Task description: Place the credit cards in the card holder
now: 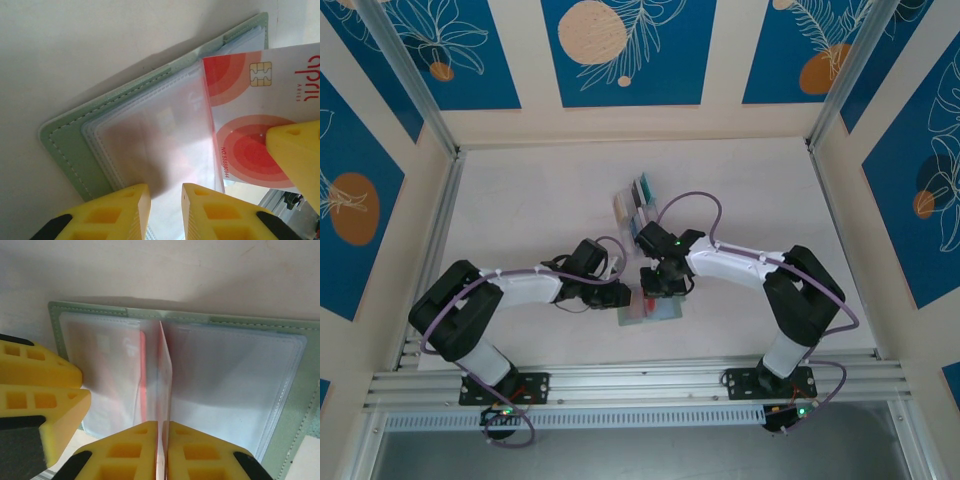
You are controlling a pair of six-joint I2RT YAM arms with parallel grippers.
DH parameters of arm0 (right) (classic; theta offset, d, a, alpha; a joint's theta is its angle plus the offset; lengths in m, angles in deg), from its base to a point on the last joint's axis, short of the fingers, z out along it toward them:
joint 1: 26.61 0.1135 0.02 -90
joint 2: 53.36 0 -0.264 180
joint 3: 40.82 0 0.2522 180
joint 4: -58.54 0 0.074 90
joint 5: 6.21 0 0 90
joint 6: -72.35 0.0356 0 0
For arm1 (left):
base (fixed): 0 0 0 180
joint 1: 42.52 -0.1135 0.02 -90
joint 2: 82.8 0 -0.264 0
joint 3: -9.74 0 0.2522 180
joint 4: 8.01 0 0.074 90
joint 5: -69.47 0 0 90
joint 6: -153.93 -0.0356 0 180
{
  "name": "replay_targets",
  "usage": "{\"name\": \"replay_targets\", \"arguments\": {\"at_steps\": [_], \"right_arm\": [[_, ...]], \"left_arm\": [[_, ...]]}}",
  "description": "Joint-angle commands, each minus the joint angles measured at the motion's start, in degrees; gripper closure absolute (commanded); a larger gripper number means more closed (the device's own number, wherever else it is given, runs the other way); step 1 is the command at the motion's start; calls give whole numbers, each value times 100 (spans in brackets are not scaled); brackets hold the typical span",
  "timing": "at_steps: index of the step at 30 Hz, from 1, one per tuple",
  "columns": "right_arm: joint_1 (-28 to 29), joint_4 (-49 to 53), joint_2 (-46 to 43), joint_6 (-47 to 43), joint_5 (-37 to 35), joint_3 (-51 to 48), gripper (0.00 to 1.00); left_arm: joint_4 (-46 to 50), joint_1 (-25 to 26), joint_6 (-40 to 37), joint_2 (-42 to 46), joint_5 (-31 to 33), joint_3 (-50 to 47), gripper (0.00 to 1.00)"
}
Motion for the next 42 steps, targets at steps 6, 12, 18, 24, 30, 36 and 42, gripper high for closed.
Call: {"name": "replay_targets", "arguments": {"at_steps": [6,12,18,24,30,36,42], "right_arm": [[32,89,-39,-88,254,-23,97],[-74,247,-439,-203,219,-22,100],[-317,259,-1027,-372,404,-191,100],[-568,-138,-1356,-560,1021,-557,100],[-674,-698,-1264,-751,1724,-911,100],[-836,-1041,-1013,-854,2148,-1134,100],[-912,-1209,-738,-885,2323,-1265,100]], "left_arm": [[409,52,5,26,235,-176,75],[509,46,-10,170,167,-108,75],[725,2,-53,589,68,-47,74],[1012,-115,-182,813,86,17,74],[1171,-193,-329,572,192,132,75],[1148,-233,-386,264,244,180,78],[1158,-279,-448,68,297,187,79]]}}
